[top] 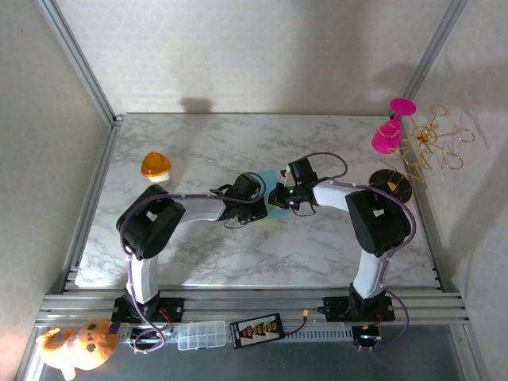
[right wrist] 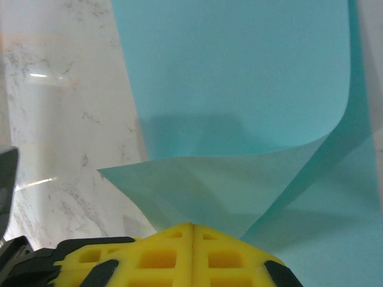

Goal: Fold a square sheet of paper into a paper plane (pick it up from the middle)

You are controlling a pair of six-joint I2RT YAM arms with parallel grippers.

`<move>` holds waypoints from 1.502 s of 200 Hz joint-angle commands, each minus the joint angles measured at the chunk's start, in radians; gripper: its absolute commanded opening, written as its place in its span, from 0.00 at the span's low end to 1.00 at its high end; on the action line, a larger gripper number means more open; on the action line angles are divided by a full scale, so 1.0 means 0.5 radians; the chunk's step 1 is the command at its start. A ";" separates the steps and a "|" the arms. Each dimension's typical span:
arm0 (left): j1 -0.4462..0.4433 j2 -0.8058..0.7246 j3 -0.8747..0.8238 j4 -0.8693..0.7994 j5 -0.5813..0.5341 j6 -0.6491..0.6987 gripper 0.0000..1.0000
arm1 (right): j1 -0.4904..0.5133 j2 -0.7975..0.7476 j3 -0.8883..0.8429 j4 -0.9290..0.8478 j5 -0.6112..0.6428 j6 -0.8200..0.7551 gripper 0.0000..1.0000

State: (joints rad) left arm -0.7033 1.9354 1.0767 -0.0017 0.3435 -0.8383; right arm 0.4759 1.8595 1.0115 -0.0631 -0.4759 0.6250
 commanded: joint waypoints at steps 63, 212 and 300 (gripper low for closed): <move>0.016 -0.129 0.041 -0.028 0.027 0.020 0.06 | 0.010 0.156 0.030 -0.171 0.170 -0.008 0.01; -0.029 -0.004 -0.019 -0.326 -0.015 0.169 0.03 | 0.012 0.195 0.051 -0.236 0.247 0.021 0.01; 0.103 -0.483 -0.189 0.044 -0.171 -0.059 0.05 | 0.106 0.013 -0.122 -0.035 0.196 0.536 0.00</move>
State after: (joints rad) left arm -0.6731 1.7401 1.0180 -0.1169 0.3141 -0.7723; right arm 0.4969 1.8832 1.0092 -0.0769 -0.4126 0.7498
